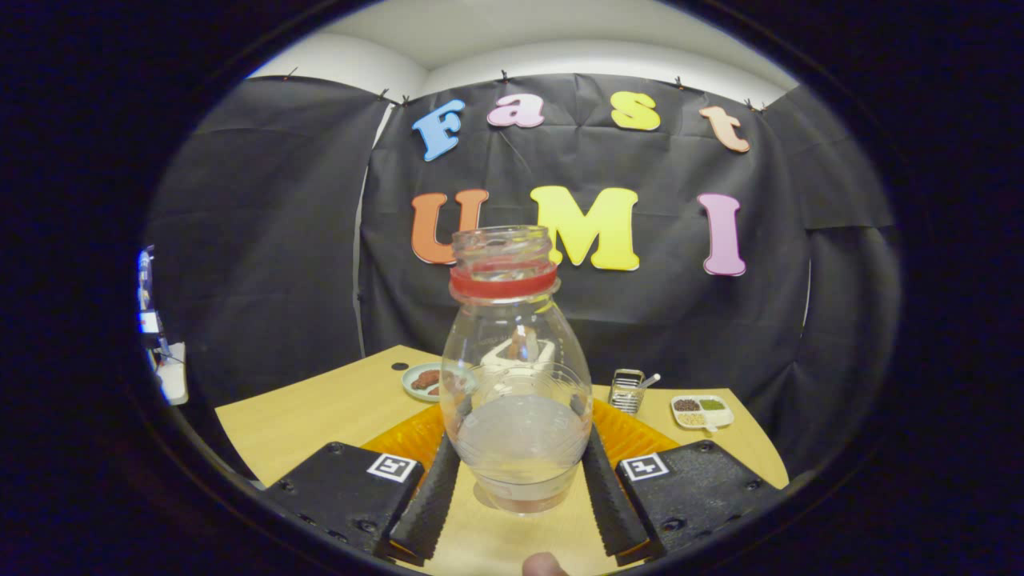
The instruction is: Take the bottle from table, then pour the juice into the cup, finally place the bottle on the coaster
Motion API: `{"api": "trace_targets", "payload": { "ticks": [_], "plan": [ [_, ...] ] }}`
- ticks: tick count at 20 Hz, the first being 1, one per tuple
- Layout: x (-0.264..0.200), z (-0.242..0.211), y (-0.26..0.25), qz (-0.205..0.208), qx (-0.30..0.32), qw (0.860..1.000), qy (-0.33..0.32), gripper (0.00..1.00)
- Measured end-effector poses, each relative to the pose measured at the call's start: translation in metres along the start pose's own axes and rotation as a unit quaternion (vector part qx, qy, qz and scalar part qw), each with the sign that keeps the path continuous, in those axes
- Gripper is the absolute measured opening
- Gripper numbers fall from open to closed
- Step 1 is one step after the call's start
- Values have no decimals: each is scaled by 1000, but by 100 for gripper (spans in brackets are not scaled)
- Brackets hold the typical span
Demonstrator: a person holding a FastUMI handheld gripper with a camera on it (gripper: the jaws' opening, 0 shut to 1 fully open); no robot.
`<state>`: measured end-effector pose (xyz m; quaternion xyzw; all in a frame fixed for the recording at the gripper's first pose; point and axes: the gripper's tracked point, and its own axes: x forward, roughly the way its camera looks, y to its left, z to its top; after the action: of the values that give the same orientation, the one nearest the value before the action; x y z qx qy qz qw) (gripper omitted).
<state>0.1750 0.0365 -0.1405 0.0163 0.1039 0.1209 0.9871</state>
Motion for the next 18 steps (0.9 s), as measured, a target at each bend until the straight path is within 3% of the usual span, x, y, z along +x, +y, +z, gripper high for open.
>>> {"api": "trace_targets", "payload": {
  "ticks": [8, 18],
  "plan": [
    [69, -66, 23, 23, 23, 999, 15, 78],
    [120, -125, 10, 6, 41, 998, 53, 81]
  ]
}}
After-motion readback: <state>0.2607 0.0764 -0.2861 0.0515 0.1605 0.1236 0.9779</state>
